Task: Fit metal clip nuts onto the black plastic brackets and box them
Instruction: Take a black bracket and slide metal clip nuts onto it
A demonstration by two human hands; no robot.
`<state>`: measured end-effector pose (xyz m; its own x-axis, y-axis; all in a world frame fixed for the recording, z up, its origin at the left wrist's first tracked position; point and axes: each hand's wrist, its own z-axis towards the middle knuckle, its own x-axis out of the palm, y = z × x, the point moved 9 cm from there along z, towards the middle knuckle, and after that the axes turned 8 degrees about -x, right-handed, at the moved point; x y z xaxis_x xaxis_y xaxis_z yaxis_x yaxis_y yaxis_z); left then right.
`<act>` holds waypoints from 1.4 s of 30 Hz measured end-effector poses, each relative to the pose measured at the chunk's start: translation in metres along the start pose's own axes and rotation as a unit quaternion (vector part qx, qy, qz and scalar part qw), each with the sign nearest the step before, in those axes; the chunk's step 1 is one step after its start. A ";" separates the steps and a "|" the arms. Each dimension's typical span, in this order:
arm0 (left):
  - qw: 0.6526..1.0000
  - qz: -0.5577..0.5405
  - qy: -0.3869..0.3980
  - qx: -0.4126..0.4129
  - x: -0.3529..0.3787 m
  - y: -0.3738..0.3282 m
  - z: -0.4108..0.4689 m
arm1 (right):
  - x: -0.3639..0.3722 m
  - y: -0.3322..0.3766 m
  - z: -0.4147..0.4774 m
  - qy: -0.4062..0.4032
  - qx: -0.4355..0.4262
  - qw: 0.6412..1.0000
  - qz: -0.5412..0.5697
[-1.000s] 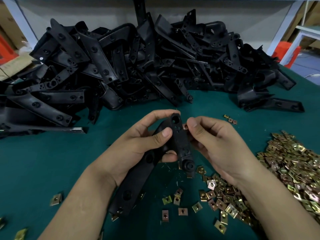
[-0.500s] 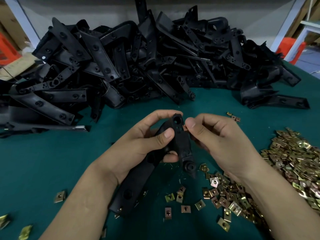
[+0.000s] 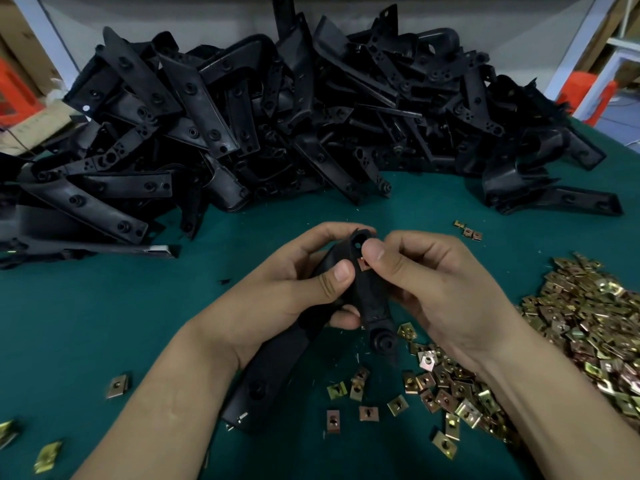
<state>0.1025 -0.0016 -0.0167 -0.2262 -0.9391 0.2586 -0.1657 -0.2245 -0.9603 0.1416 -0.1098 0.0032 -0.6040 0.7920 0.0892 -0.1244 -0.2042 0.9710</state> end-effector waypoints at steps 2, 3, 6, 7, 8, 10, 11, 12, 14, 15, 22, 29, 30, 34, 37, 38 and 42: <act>1.000 -0.016 0.001 0.023 -0.002 -0.005 -0.001 | 0.005 -0.001 -0.001 0.000 0.016 1.000 0.022; 0.999 -0.027 -0.008 0.031 -0.006 -0.007 -0.002 | 0.004 -0.003 -0.001 -0.011 0.030 0.999 0.026; 0.996 -0.051 -0.061 0.043 -0.021 -0.009 -0.001 | -0.014 -0.017 -0.002 -0.096 0.089 0.988 0.078; 0.994 -0.066 -0.074 0.047 -0.026 -0.009 -0.001 | -0.019 -0.020 -0.003 -0.116 0.103 0.982 0.108; 0.991 -0.090 -0.086 0.051 -0.030 -0.010 -0.001 | -0.021 -0.023 -0.003 -0.124 0.116 0.977 0.129; 0.981 -0.150 -0.106 0.054 -0.038 -0.009 -0.001 | -0.019 -0.027 -0.005 -0.125 0.130 0.972 0.148; 0.977 -0.171 -0.111 0.055 -0.040 -0.008 0.000 | -0.017 -0.029 -0.005 -0.125 0.129 0.972 0.150; 0.975 -0.183 -0.113 0.056 -0.040 -0.008 0.000 | -0.016 -0.029 -0.005 -0.125 0.125 0.973 0.147; 0.974 -0.186 -0.115 0.053 -0.041 -0.007 -0.001 | -0.013 -0.028 -0.004 -0.117 0.117 0.977 0.137; 0.975 -0.186 -0.114 0.051 -0.041 -0.007 -0.001 | -0.012 -0.027 -0.004 -0.113 0.112 0.979 0.130; 0.973 -0.205 -0.095 0.045 -0.036 -0.008 -0.002 | -0.010 -0.011 -0.001 -0.086 0.060 0.992 0.074; 0.976 -0.202 -0.079 0.030 -0.029 -0.008 -0.001 | -0.005 -0.009 0.000 -0.070 0.074 0.981 0.167; 0.976 -0.201 -0.076 0.030 -0.029 -0.008 -0.001 | -0.007 -0.009 0.000 -0.075 0.074 0.979 0.176; 0.982 -0.169 -0.079 0.040 -0.030 -0.008 -0.001 | -0.011 -0.010 0.000 -0.085 0.075 0.978 0.178; 0.985 -0.152 -0.075 0.043 -0.028 -0.009 -0.002 | -0.010 -0.011 -0.001 -0.078 0.077 0.982 0.151; 0.985 -0.149 -0.075 0.044 -0.028 -0.009 -0.002 | -0.009 -0.011 -0.001 -0.075 0.078 0.983 0.146; 0.985 -0.143 -0.078 0.051 -0.029 -0.011 -0.003 | -0.009 -0.010 -0.002 -0.071 0.085 0.987 0.120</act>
<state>0.1082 0.0284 -0.0129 -0.0337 -0.8604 0.5084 -0.1016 -0.5032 -0.8582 0.1465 -0.1163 -0.0080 -0.4822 0.8077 0.3392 0.1506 -0.3050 0.9404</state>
